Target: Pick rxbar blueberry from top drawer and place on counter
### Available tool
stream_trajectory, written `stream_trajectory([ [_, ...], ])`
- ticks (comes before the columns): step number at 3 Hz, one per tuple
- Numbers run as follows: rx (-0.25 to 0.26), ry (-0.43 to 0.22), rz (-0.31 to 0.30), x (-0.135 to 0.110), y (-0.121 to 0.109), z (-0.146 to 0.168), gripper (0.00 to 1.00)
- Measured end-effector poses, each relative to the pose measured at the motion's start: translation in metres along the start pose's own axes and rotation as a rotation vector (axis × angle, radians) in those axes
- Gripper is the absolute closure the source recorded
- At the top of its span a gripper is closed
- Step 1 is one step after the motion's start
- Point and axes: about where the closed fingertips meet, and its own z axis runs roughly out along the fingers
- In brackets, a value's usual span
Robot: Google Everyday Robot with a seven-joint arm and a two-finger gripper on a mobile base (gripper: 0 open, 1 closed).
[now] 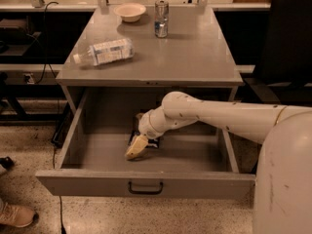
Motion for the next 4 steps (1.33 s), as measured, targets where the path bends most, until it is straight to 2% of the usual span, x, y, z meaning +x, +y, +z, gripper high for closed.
stream_trajectory([
  [2,0.052,0.031,0.037,0.013,-0.017,-0.005,0.00],
  [3,0.086,0.041,0.059,0.022,-0.025,-0.020,0.00],
  [4,0.108,0.053,0.076,0.032,-0.027,-0.038,0.21],
])
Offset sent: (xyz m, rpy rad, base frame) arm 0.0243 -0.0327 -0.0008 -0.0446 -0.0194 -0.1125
